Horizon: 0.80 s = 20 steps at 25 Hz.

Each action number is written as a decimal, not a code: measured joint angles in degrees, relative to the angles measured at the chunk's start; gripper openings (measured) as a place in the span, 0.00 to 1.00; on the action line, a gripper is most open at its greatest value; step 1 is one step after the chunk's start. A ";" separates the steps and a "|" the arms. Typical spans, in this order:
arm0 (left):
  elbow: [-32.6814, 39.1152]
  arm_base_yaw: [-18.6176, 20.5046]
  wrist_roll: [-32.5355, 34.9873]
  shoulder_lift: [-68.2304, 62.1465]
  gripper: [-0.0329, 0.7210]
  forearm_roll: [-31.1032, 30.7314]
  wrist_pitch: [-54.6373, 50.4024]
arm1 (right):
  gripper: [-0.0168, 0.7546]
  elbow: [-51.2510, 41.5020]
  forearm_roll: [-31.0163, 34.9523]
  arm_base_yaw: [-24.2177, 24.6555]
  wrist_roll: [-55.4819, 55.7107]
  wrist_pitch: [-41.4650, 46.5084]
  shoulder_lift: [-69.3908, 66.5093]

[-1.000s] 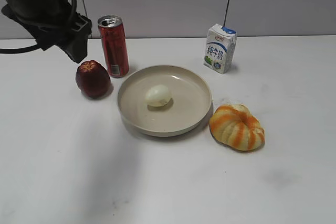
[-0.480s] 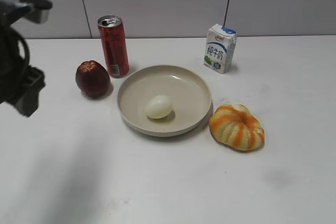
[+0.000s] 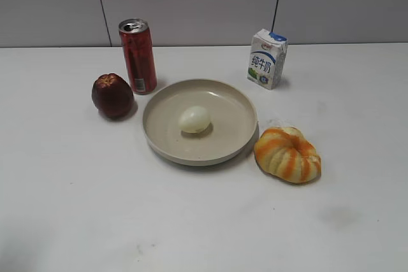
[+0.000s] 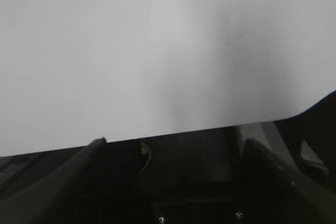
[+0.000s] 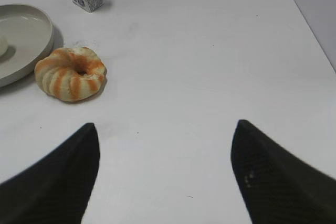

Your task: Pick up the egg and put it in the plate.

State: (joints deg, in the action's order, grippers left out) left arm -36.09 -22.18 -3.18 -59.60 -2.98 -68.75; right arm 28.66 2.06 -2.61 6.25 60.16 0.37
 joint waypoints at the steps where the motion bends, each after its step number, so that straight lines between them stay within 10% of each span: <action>1: 1.92 0.31 0.00 3.23 0.83 0.07 0.07 | 0.78 0.00 0.00 0.00 0.00 0.00 0.00; 20: 8.70 0.61 2.32 50.80 0.83 -0.17 6.40 | 0.78 0.00 0.00 0.00 0.00 0.00 0.00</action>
State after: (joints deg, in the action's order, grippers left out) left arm -27.40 -21.57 -0.86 -8.80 -3.15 -62.36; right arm 28.66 2.06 -2.61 6.25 60.16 0.37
